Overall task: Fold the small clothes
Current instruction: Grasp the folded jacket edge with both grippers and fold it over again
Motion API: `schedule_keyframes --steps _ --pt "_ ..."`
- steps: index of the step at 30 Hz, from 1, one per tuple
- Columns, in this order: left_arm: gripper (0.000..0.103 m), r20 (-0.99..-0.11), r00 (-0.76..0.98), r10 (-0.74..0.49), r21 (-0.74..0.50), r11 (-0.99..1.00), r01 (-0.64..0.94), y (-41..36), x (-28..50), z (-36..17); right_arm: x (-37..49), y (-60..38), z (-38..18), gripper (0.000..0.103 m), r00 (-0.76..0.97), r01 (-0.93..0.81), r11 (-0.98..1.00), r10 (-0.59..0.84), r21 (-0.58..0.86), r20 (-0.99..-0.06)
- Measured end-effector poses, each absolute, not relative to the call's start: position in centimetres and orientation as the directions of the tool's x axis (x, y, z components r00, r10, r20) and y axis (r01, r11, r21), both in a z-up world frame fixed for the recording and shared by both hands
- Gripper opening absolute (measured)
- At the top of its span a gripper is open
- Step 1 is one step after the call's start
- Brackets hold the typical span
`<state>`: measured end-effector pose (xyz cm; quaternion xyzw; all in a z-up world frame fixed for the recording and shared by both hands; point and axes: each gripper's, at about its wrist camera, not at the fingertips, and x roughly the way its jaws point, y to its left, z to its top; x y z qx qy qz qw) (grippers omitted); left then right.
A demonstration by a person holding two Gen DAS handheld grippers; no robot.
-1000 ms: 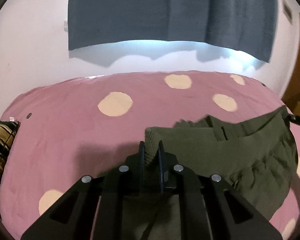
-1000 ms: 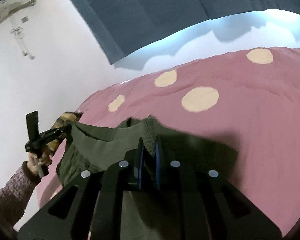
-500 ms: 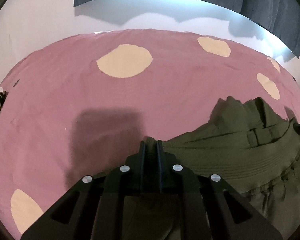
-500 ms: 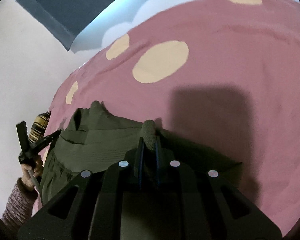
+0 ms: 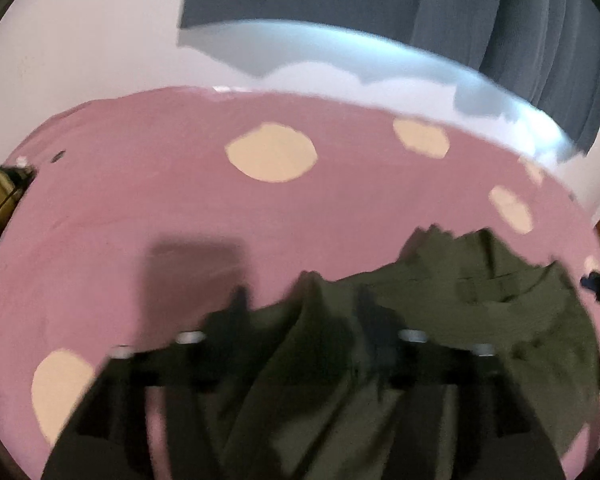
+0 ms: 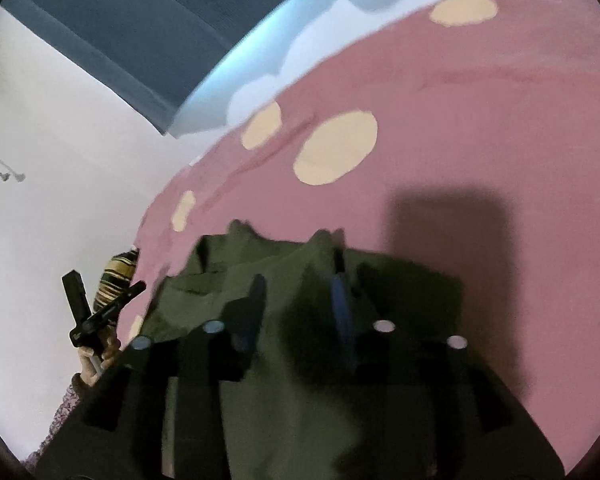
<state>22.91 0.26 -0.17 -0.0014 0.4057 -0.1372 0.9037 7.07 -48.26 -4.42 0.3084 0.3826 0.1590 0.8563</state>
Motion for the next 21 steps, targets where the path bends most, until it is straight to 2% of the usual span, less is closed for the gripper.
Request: schedule_keyframes --steps 4,11,14,16,21 --pt "0.072 -0.711 0.649 -0.27 -0.191 0.963 0.191 4.3 17.8 1.3 1.4 -49.2 -3.1 0.055 0.691 -0.03 0.763 0.482 0.645 -0.539" --pt "0.077 -0.718 0.634 -0.286 -0.327 0.943 0.056 10.6 7.7 -0.5 -7.4 -51.2 -6.5 0.06 0.69 0.112 0.72 0.44 0.685 -0.575" --pt "0.078 -0.712 0.609 -0.35 -0.43 0.903 0.016 12.0 4.4 -2.5 -9.4 -51.9 -8.4 0.061 0.688 0.164 0.665 0.452 0.728 -0.568" --pt "0.078 -0.697 0.588 -0.411 -0.522 0.853 -0.022 12.3 3.3 -4.0 -10.4 -52.0 -9.4 0.061 0.695 0.187 0.625 0.461 0.758 -0.552" --pt "0.078 -0.672 0.558 -0.487 -0.619 0.783 -0.062 11.0 4.4 -5.9 -10.9 -50.5 -10.3 0.067 0.706 0.188 0.59 0.475 0.785 -0.526"
